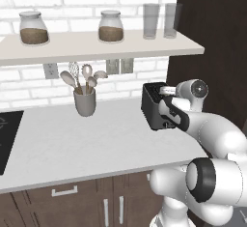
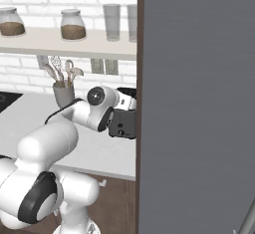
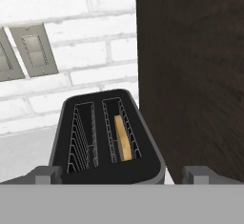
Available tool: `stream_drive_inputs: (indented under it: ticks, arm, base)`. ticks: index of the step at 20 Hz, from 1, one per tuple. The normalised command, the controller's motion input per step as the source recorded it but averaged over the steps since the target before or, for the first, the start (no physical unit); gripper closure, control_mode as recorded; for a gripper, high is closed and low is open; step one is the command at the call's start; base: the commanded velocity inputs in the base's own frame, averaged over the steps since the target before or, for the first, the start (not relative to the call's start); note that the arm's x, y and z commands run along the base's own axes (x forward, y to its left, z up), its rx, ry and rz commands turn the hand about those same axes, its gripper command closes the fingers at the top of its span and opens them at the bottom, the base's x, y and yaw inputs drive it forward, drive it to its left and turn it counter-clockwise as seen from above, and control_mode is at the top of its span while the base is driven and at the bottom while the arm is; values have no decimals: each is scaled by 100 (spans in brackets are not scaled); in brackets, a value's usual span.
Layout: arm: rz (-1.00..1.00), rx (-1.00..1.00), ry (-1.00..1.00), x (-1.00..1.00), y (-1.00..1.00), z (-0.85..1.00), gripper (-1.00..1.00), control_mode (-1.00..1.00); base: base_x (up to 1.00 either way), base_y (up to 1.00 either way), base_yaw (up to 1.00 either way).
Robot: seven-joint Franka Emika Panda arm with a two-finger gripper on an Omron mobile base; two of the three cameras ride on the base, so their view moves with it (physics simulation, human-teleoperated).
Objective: Start the toaster. Once the lever pops up, take the bread to the plate on the dining counter.
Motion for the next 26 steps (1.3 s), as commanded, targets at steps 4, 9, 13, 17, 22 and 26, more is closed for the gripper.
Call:
stream_drive_inputs:
  ticks: [4, 9, 13, 17, 22, 26]
  arm:
    - [0, 0, 0, 0, 0, 0, -100, -100]
    - [0, 0, 0, 0, 0, 0, -100, -100]
    - [0, 0, 0, 0, 0, 0, -100, -100]
    - [0, 0, 0, 0, 0, 0, -100, -100]
    - [0, 0, 0, 0, 0, 0, -100, -100]
    - [0, 0, 0, 0, 0, 0, -100, -100]
  base:
    - [0, 0, 0]
    - [0, 0, 0]
    - [0, 0, 0]
    - [0, 0, 0]
    - [0, 0, 0]
    - [0, 0, 0]
